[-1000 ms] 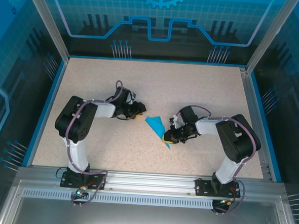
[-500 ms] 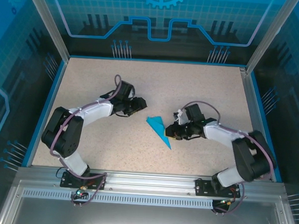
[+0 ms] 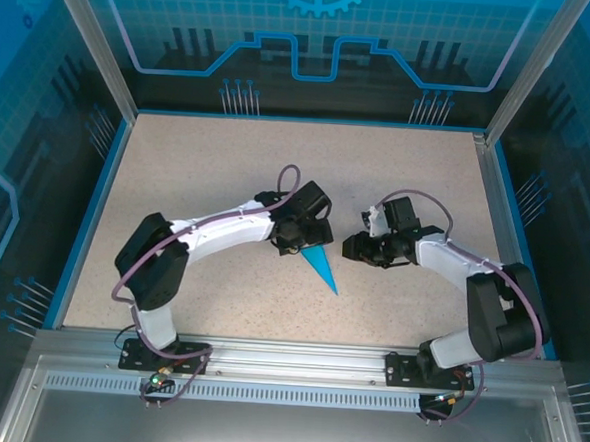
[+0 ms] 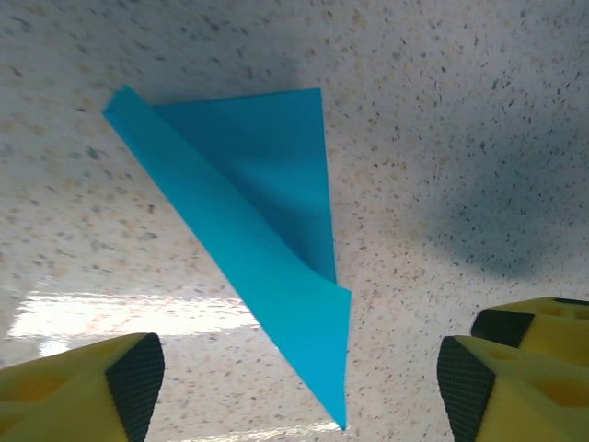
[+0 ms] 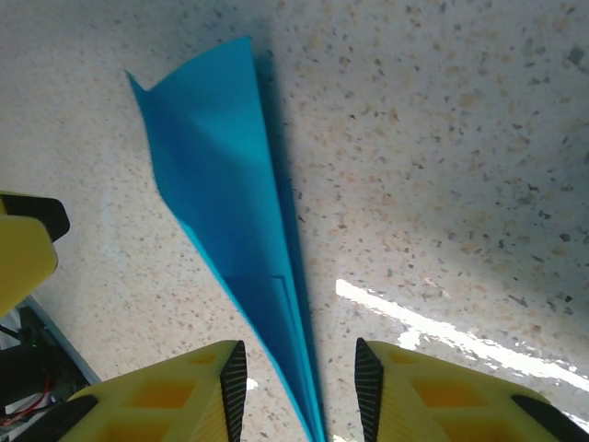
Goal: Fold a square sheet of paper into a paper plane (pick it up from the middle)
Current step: Move a paper plane to the center of the table.
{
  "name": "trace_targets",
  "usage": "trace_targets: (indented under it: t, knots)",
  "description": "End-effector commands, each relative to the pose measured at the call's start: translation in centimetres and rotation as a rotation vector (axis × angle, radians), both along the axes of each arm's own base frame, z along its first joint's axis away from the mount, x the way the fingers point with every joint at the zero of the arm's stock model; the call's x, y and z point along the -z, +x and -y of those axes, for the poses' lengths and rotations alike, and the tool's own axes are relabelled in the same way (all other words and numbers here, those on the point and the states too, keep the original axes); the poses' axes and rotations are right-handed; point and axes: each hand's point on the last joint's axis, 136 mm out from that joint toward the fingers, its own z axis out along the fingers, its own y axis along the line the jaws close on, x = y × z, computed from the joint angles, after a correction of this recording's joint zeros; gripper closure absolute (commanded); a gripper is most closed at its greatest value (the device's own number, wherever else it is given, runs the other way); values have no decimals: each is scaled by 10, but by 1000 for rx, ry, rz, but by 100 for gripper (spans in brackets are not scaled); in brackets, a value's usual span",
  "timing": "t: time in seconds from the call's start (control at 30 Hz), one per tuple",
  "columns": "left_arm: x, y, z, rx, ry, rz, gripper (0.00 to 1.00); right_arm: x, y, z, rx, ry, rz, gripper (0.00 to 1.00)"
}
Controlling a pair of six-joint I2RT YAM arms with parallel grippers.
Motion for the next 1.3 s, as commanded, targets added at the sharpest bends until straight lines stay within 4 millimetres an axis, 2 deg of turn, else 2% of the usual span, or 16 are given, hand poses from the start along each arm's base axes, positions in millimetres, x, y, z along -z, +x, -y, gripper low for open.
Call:
trace_targets:
  t: [0.0, 0.43, 0.7, 1.07, 1.27]
  knots:
    - [15, -2, -6, -76, 73, -65, 17, 5, -2, 0, -8, 25, -9, 61]
    - [45, -1, -7, -108, 153, -159, 15, 14, -6, -12, -77, 95, -58, 61]
    - [46, -2, -19, -118, 132, -159, 37, 17, -2, -20, -87, 126, -89, 60]
    - [45, -15, -40, -131, 102, -131, 51, 13, 0, -41, -183, 83, -62, 59]
    - [51, -18, -45, -120, 99, -134, 63, 24, -6, -51, -222, 45, -81, 59]
